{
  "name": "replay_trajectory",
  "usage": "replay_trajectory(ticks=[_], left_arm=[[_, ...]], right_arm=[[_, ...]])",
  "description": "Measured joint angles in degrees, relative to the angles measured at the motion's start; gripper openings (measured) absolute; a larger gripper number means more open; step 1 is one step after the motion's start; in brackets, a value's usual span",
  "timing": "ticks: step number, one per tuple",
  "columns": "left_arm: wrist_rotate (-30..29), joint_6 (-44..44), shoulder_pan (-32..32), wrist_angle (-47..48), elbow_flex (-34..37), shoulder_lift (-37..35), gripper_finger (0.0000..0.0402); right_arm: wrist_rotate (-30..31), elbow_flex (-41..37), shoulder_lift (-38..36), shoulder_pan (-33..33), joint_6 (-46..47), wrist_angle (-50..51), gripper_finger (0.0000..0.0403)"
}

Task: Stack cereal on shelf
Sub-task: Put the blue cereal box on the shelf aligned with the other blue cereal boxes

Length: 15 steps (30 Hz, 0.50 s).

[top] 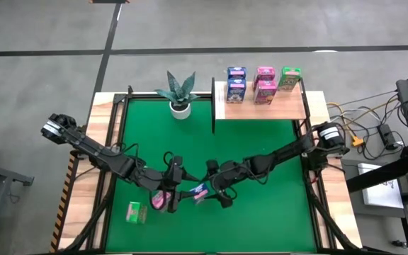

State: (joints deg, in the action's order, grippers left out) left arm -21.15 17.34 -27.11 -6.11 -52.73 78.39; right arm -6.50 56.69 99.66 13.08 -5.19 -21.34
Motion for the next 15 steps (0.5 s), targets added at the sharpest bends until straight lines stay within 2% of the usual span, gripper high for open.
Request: replay_trajectory(ticks=[15], left_arm=[[-0.4,-0.3,0.0,-0.1,0.0,0.0,0.0204]], right_arm=[[-0.2,0.4,0.0,0.0,-0.4,-0.1,0.0193]])
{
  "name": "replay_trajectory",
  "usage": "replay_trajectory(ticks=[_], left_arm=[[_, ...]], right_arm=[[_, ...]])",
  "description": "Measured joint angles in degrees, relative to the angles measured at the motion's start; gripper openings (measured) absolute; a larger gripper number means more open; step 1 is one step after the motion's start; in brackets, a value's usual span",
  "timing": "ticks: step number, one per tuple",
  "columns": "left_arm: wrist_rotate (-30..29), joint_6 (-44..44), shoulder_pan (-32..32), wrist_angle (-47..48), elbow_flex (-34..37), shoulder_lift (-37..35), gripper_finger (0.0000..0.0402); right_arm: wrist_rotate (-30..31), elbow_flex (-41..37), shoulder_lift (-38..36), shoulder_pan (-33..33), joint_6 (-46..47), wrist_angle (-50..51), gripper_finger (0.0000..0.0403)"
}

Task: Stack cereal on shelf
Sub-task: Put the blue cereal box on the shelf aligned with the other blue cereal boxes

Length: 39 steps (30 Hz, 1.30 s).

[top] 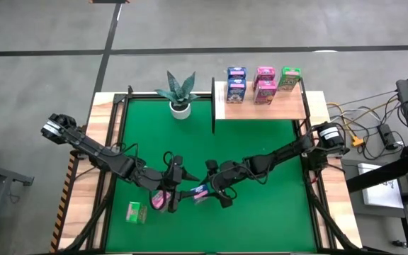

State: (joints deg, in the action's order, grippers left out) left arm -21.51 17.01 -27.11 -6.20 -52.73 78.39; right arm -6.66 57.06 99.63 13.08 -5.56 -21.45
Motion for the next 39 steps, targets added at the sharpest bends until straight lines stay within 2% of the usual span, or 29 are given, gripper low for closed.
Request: replay_trajectory(ticks=[8,16,20,25,30,35,39], left_arm=[[0.0,-0.4,0.0,0.0,0.0,0.0,0.0204],[0.0,-2.2,0.0,0.0,0.0,-0.3,0.0204],[0.0,-6.2,0.2,1.6,-1.9,-1.6,0.0204],[-0.1,-14.4,0.4,4.4,-4.5,-2.4,0.0204],[-0.1,-19.5,1.6,4.5,-4.9,-2.6,0.0204],[-0.1,-19.7,3.6,6.1,-4.9,-2.6,0.0204],[-0.1,-19.6,5.0,7.1,-4.9,-2.6,0.0204]], right_arm=[[0.0,0.0,-0.7,0.0,0.0,0.1,0.016],[0.1,-0.1,-2.7,0.0,0.4,3.7,0.0163],[1.3,-0.1,-9.2,-0.4,0.3,14.9,0.0157],[7.1,-0.1,-21.1,-2.4,-0.1,27.4,0.0156],[8.9,-0.1,-33.4,-9.3,-2.9,36.4,0.0158],[9.4,-0.1,-41.4,-21.1,-4.9,40.6,0.0156],[2.0,-0.1,-42.7,-31.6,-6.2,41.2,0.0157]])
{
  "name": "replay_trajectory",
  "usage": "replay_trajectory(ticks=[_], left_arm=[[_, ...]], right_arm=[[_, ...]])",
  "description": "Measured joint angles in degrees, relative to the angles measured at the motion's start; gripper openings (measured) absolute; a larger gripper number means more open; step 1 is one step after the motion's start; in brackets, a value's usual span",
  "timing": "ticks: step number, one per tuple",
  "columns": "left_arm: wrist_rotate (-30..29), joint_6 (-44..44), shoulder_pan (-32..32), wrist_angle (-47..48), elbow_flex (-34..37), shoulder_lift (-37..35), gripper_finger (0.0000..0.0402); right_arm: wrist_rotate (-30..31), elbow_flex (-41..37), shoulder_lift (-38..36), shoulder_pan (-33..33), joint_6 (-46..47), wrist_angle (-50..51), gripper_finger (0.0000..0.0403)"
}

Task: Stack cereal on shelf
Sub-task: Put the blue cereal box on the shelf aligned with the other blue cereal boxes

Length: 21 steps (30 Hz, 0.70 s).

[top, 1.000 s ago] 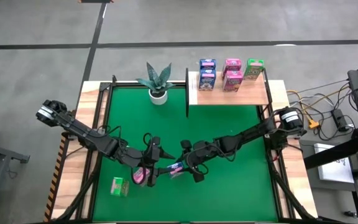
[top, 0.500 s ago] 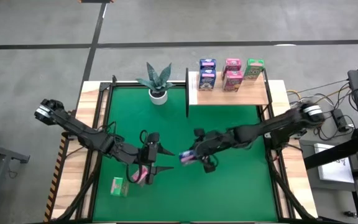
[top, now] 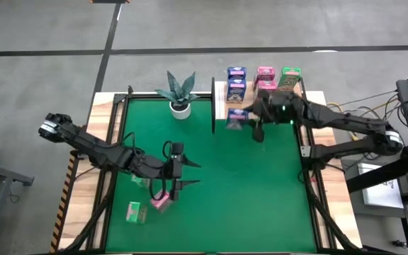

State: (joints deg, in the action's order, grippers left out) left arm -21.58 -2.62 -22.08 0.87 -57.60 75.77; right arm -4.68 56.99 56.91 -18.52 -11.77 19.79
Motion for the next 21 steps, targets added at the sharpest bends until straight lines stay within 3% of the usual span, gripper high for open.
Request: replay_trajectory(ticks=[4,8,21], left_arm=[[0.0,-0.1,1.1,0.3,0.0,0.0,0.0204],[0.0,-0.1,1.8,0.5,0.0,0.0,0.0204],[0.0,-0.1,1.9,0.5,0.1,0.0,0.0204]], right_arm=[[-7.0,0.0,1.9,-8.5,-2.5,0.0,0.0157],[-9.2,0.0,4.0,-13.6,-4.8,-0.7,0.0157],[-9.4,4.6,9.7,-14.8,-7.1,1.8,0.0172]])
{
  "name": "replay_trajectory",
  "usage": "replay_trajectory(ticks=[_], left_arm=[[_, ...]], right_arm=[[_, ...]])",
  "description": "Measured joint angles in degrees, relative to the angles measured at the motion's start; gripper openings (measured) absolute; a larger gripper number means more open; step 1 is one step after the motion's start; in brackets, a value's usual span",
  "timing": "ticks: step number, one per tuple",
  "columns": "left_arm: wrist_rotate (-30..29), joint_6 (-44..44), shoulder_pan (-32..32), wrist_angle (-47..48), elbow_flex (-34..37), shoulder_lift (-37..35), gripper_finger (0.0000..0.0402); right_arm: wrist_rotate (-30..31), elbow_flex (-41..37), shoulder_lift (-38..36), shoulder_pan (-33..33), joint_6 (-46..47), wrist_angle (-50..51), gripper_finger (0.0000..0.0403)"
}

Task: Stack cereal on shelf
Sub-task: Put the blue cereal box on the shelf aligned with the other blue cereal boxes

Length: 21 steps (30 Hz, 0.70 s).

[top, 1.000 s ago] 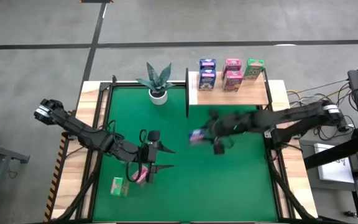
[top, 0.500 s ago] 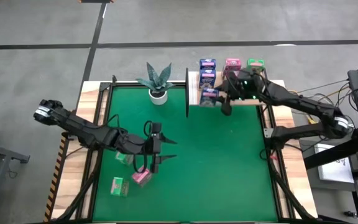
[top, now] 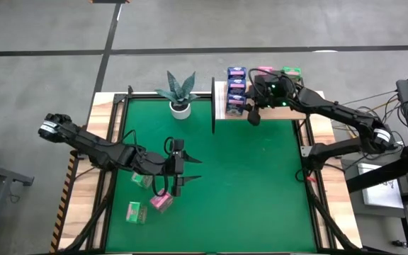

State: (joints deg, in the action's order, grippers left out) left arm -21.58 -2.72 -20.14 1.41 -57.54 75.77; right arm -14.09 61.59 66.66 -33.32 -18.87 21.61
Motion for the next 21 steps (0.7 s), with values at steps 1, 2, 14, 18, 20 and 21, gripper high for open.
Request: replay_trajectory(ticks=[1,2,14,18,20,21], left_arm=[[0.0,0.0,0.0,0.0,0.0,0.0,0.0204],[0.0,0.0,0.0,0.0,0.0,0.0,0.0204],[0.0,0.0,0.0,0.0,0.0,0.0,0.0204],[0.0,0.0,0.0,0.0,0.0,0.0,0.0204],[0.0,0.0,0.0,0.0,0.0,0.0,0.0204],[0.0,0.0,0.0,0.0,0.0,0.0,0.0204]], right_arm=[[0.1,0.6,0.6,0.0,0.0,0.7,0.0179],[0.2,1.2,1.2,0.0,0.0,1.6,0.0186],[0.7,9.3,4.3,0.0,0.2,11.0,0.0244],[0.7,11.4,3.6,0.0,0.9,14.3,0.0246],[0.8,12.7,3.4,0.0,1.3,15.9,0.0246],[0.8,13.3,3.4,0.0,1.6,16.5,0.0246]])
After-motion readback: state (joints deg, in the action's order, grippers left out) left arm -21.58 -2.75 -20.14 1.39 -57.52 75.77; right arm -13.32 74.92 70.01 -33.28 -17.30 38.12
